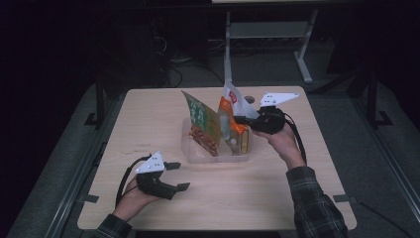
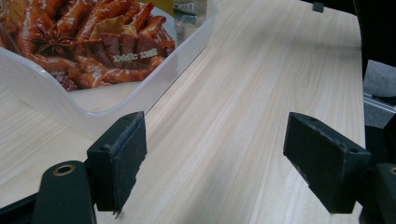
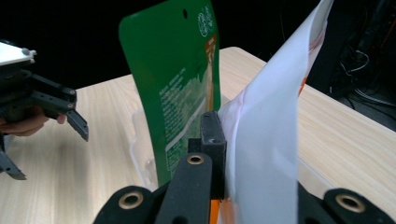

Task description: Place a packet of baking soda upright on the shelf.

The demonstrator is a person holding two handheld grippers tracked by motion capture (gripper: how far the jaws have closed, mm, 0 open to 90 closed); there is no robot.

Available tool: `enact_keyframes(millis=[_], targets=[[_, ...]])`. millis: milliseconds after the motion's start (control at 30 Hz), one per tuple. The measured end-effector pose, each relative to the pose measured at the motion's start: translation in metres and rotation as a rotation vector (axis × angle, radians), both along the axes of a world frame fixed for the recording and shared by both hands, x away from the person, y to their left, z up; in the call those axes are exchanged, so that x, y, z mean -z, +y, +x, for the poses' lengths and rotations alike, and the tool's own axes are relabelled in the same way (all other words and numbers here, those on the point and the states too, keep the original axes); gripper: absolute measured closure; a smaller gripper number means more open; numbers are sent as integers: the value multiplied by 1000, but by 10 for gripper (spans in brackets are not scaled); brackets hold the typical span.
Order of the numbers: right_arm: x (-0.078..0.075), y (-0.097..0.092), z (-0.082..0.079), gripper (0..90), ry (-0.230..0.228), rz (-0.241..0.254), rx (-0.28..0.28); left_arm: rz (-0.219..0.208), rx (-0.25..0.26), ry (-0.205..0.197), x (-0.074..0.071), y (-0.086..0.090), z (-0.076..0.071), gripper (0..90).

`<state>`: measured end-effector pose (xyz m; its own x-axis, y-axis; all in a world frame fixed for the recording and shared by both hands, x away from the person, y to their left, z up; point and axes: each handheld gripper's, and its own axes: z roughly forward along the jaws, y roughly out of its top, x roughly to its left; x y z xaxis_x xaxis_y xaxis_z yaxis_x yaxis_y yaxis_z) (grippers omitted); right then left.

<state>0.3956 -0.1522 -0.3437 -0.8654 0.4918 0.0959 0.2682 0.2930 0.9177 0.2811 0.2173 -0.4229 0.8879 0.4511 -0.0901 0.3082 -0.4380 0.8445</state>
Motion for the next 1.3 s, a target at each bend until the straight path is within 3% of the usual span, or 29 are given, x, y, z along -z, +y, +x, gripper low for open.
enact_keyframes(millis=[567, 967, 1167, 1300], targets=[[17, 6, 2, 898, 22, -93, 28, 5, 13, 6, 1, -3, 0, 206], [25, 2, 1, 879, 47, -66, 32, 9, 20, 10, 3, -6, 0, 205], [21, -1, -2, 658, 45, -32, 52, 8, 24, 8, 4, -6, 0, 201], [17, -2, -8, 482, 35, -46, 72, 12, 24, 11, 4, -6, 0, 201]])
